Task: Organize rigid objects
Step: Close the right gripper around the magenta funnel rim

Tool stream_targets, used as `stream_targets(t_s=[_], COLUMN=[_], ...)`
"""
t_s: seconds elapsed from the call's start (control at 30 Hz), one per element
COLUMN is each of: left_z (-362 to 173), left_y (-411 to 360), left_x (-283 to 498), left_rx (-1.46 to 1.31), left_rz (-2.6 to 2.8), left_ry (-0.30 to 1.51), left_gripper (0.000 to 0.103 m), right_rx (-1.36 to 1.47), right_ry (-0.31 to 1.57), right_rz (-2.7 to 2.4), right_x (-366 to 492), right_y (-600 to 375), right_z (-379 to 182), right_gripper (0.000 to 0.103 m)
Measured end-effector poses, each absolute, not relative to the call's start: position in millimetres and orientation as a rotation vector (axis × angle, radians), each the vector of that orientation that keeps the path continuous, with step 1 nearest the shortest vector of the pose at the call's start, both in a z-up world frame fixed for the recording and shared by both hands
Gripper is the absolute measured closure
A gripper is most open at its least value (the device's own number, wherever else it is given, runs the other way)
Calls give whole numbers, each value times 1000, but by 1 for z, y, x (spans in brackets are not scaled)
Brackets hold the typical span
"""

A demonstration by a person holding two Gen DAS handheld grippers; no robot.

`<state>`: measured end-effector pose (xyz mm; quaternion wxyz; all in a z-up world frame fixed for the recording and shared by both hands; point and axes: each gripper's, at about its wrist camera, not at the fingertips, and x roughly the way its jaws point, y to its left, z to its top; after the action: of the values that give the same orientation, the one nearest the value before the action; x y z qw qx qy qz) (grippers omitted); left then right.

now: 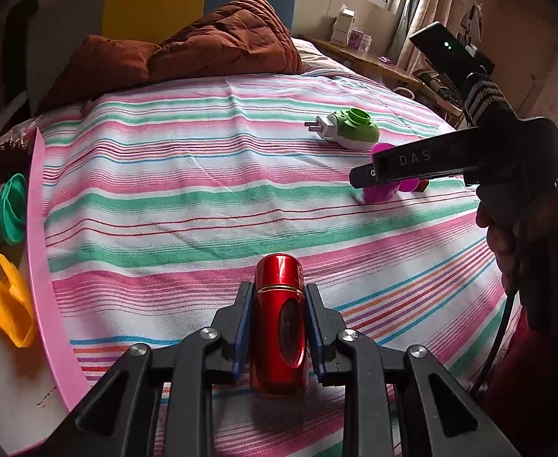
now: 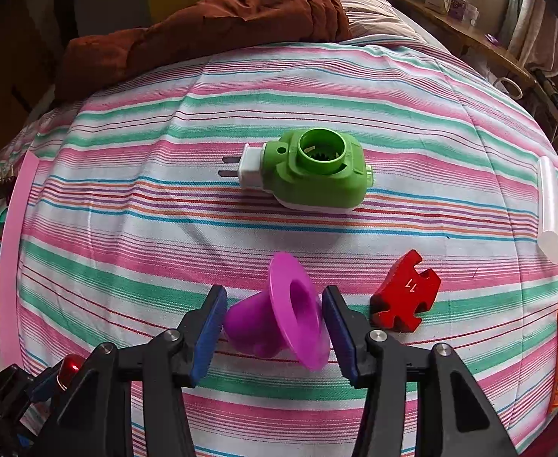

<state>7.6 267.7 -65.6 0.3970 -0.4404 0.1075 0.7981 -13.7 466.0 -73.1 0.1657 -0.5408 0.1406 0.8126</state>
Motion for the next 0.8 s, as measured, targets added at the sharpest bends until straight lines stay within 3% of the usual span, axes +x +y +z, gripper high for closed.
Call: stream_targets(t_s=[0.3, 0.8], left_z=[-48, 4], left_y=[260, 223], left_x=[19, 24], left_rx=[-1093, -999], left_rz=[2052, 2150], left_ry=[284, 235], left_gripper=[77, 77], right_rx=[-1562, -1547], right_ry=[257, 211], right_rz=[2314, 2326], right_x=[-20, -15], right_y=[455, 449], right_z=[-80, -80], right_gripper=[52, 52])
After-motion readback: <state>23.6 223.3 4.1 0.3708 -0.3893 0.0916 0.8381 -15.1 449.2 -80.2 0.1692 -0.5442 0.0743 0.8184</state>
